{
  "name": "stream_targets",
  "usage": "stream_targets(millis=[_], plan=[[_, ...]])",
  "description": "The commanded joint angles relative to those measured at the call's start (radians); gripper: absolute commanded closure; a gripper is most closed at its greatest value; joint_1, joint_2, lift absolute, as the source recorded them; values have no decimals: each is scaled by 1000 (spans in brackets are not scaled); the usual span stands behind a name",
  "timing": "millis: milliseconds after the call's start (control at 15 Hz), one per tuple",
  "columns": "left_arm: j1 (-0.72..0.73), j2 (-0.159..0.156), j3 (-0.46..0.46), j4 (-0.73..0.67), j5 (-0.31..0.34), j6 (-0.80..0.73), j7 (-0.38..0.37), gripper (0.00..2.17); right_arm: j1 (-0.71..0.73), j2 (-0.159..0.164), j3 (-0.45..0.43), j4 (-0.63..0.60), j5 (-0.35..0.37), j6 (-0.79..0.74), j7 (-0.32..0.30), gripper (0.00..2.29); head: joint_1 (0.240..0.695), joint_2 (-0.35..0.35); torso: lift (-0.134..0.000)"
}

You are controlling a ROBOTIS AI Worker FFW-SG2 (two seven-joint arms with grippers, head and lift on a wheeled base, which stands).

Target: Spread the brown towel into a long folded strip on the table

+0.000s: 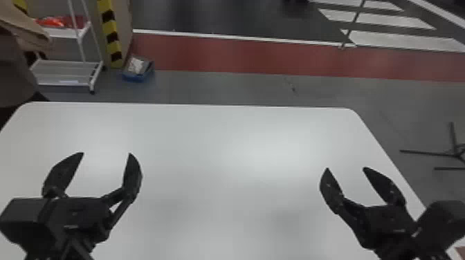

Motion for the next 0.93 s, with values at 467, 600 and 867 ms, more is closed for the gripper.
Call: stream_targets(millis=[467, 600, 867], plan=[[3, -3, -4, 1, -2, 4, 2, 140, 3, 0, -2, -5, -1, 16, 0, 137, 695, -169, -120], [5, -3, -7, 1, -4, 4, 10, 140, 3, 0, -1, -5, -1, 16, 1, 137, 695, -169, -120], [5, -5, -8, 1, -5, 4, 11, 140, 1, 0, -2, -3, -4, 16, 1, 137, 695, -169, -120]])
